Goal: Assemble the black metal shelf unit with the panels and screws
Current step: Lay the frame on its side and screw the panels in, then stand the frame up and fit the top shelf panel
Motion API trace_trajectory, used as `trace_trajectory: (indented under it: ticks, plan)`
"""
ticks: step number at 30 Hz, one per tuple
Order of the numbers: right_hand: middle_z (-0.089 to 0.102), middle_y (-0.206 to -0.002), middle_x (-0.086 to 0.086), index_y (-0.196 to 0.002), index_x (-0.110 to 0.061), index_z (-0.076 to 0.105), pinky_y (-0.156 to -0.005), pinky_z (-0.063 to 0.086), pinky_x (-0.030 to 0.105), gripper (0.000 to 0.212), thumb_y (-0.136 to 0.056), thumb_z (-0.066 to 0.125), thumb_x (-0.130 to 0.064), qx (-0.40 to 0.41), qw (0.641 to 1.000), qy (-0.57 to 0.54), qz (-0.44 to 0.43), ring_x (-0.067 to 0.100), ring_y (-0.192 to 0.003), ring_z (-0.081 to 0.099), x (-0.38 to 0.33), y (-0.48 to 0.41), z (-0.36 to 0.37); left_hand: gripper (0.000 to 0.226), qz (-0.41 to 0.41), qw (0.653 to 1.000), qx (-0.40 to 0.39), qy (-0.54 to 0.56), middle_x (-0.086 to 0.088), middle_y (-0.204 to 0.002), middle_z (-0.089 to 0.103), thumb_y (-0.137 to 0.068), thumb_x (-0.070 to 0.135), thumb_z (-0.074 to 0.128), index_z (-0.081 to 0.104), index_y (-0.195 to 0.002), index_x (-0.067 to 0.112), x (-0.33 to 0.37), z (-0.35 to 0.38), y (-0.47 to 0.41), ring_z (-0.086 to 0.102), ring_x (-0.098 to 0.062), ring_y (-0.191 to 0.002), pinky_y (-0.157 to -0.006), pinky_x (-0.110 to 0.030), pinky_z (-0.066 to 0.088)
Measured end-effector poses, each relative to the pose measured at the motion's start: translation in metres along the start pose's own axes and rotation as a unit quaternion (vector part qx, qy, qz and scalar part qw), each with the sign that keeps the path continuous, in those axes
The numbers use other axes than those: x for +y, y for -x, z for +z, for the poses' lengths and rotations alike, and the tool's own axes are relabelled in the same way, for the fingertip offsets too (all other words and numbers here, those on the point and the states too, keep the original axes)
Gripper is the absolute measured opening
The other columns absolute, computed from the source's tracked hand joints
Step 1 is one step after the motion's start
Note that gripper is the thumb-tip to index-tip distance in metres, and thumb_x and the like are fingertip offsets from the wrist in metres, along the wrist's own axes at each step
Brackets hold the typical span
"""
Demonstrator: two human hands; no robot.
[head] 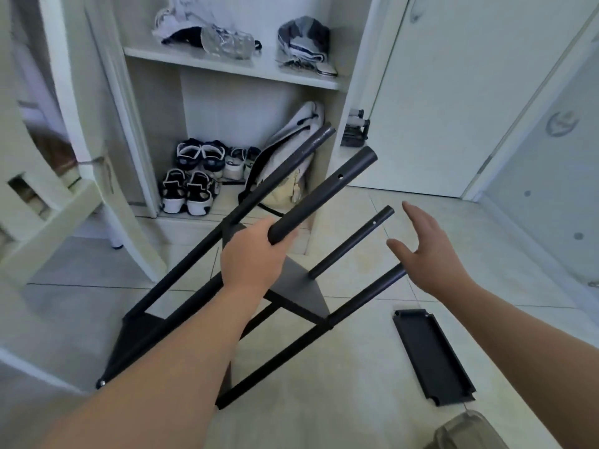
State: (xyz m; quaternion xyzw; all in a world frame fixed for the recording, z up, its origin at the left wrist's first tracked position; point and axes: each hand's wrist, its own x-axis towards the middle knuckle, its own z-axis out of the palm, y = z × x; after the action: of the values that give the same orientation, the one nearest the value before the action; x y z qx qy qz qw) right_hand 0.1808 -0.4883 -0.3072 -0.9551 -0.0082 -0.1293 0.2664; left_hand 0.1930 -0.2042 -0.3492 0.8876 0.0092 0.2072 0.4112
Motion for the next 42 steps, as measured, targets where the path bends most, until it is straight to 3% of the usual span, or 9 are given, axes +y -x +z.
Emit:
trace_trajectory:
  ticks: [8,11,13,15,18,26,34,39,42]
  plan:
    - [0.002,-0.170,-0.001,-0.162,-0.023,0.012,-0.121,0.020,0.049,0.086,-0.096,0.067,-0.030,0.055,0.996,0.022,0.069,0.025,-0.154,0.010,-0.012,-0.002,-0.005,0.042,-0.077,0.979,0.021,0.185,0.012,-0.048,0.043,-0.091,0.043,0.065,0.043,-0.059,0.026,-0.003,-0.005,-0.004,0.040,-0.006,-0.044,-0.048,-0.025,0.033]
    - [0.034,-0.156,0.001,-0.161,-0.028,0.008,-0.108,0.042,0.044,0.090,-0.095,0.069,-0.025,0.044,0.988,-0.066,0.136,0.025,-0.139,0.043,-0.006,-0.001,-0.007,0.039,-0.095,0.970,0.027,0.222,0.010,-0.048,0.040,-0.090,0.036,0.066,0.046,-0.062,0.018,-0.008,-0.002,-0.004,0.038,-0.006,-0.044,-0.046,-0.023,0.033]
    - [0.057,-0.132,-0.002,-0.151,-0.024,0.030,-0.086,0.055,0.042,0.068,-0.095,0.069,-0.021,0.022,0.974,-0.136,0.181,0.023,-0.114,0.062,0.001,-0.001,-0.006,0.038,-0.100,0.966,0.028,0.238,0.010,-0.047,0.039,-0.090,0.032,0.066,0.046,-0.063,0.014,-0.010,0.001,-0.003,0.036,-0.006,-0.044,-0.044,-0.021,0.032]
    - [0.067,-0.114,0.009,-0.121,-0.017,0.047,-0.077,0.059,0.042,0.035,-0.094,0.069,-0.012,0.034,0.950,-0.231,0.209,0.028,-0.106,0.068,0.005,-0.002,-0.002,0.036,-0.103,0.964,0.024,0.243,0.011,-0.046,0.039,-0.090,0.028,0.067,0.046,-0.062,0.015,-0.011,0.005,-0.002,0.036,-0.006,-0.044,-0.045,-0.021,0.032]
    - [0.070,-0.100,0.012,-0.099,-0.016,0.051,-0.068,0.060,0.036,0.023,-0.092,0.069,-0.004,0.057,0.935,-0.290,0.194,0.030,-0.096,0.072,0.008,-0.004,0.000,0.032,-0.113,0.963,0.025,0.243,0.011,-0.049,0.041,-0.091,0.025,0.064,0.047,-0.065,0.019,-0.013,0.011,-0.001,0.038,-0.005,-0.045,-0.045,-0.019,0.034]
    - [0.072,-0.095,-0.002,-0.096,-0.021,0.053,-0.085,0.059,0.057,0.021,-0.091,0.071,-0.010,0.061,0.949,-0.252,0.176,0.029,-0.095,0.069,0.008,-0.007,0.024,0.024,-0.182,0.961,0.001,0.211,0.002,-0.066,0.051,-0.095,0.036,0.061,0.054,-0.081,0.018,-0.027,0.019,-0.001,0.050,-0.013,-0.057,-0.051,-0.024,0.039]
    - [0.071,-0.093,-0.009,-0.095,-0.028,0.051,-0.086,0.059,0.052,0.022,-0.093,0.071,-0.018,0.060,0.962,-0.224,0.145,0.018,-0.088,0.069,-0.001,0.001,0.047,0.024,-0.259,0.947,0.005,0.189,0.000,-0.085,0.061,-0.097,0.040,0.059,0.059,-0.099,0.016,-0.050,0.011,0.015,0.059,-0.014,-0.076,-0.059,-0.023,0.039]
    - [0.063,-0.097,-0.003,-0.105,-0.018,0.054,-0.079,0.062,0.048,0.016,-0.097,0.066,-0.025,0.055,0.959,-0.217,0.171,0.021,-0.091,0.067,-0.001,0.015,0.052,0.027,-0.266,0.952,-0.020,0.150,0.012,-0.093,0.058,-0.097,0.048,0.056,0.049,-0.109,0.025,-0.050,0.007,0.022,0.055,-0.006,-0.082,-0.058,-0.017,0.034]
    - [0.065,-0.109,-0.004,-0.123,-0.020,0.053,-0.079,0.058,0.042,0.024,-0.101,0.059,-0.028,0.012,0.967,-0.179,0.181,0.020,-0.092,0.064,0.001,0.026,0.048,0.043,-0.323,0.940,-0.061,0.089,-0.004,-0.121,0.059,-0.096,0.045,0.058,0.045,-0.127,0.018,-0.049,0.010,0.029,0.060,-0.023,-0.105,-0.076,-0.026,0.049]
